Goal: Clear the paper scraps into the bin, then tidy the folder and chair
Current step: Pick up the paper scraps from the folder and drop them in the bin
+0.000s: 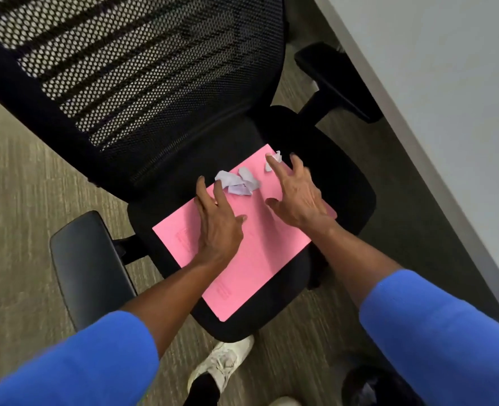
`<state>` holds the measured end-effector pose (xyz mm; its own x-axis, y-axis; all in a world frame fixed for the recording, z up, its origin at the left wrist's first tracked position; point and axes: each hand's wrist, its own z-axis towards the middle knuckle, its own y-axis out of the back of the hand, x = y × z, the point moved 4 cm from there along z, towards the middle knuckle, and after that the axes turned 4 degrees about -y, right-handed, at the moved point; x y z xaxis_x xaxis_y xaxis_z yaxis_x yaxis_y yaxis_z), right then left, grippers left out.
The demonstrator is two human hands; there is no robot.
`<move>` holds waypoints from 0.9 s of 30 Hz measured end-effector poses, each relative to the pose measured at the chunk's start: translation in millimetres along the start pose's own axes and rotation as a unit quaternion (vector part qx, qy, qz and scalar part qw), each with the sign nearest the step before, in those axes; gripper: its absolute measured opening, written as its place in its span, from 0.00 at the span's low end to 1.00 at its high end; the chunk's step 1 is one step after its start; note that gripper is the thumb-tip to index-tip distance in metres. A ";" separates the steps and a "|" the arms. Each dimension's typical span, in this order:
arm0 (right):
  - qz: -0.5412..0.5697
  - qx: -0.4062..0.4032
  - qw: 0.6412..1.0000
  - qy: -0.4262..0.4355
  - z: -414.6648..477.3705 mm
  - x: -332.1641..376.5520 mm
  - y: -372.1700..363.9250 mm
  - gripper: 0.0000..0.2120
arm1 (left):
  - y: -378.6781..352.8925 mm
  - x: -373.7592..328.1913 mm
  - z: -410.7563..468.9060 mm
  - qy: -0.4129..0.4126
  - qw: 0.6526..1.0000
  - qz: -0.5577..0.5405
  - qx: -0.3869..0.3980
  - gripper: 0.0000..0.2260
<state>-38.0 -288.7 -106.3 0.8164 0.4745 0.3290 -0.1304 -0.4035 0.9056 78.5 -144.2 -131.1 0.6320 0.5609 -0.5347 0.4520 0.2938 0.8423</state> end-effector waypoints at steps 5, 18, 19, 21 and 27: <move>-0.061 0.032 0.997 0.042 24.2 20.4 -4.8 0.48 | -0.7 -1.5 28.1 -0.065 0.997 0.034 0.000 0.46; -0.040 -0.061 0.990 0.121 -1.2 17.6 -22.2 0.09 | -7.1 1.3 27.2 -0.167 0.981 0.100 0.002 0.12; -0.028 -0.072 0.991 0.113 -5.6 14.1 -24.0 0.09 | -7.2 0.9 25.9 -0.166 0.981 0.097 0.002 0.12; 0.001 -0.098 0.991 0.090 -14.7 5.4 -27.4 0.08 | -7.2 -0.7 22.8 -0.167 0.982 0.083 -0.003 0.11; 0.097 -0.158 0.983 0.016 -58.0 -30.7 -38.2 0.08 | -11.3 -7.2 9.7 -0.175 0.982 0.068 -0.010 0.08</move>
<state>-90.7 -242.5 -135.5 0.7419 0.4383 0.5075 -0.4542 -0.2283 0.8612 74.9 -159.1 -137.4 0.8654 0.2958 -0.4045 0.3381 0.2512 0.9070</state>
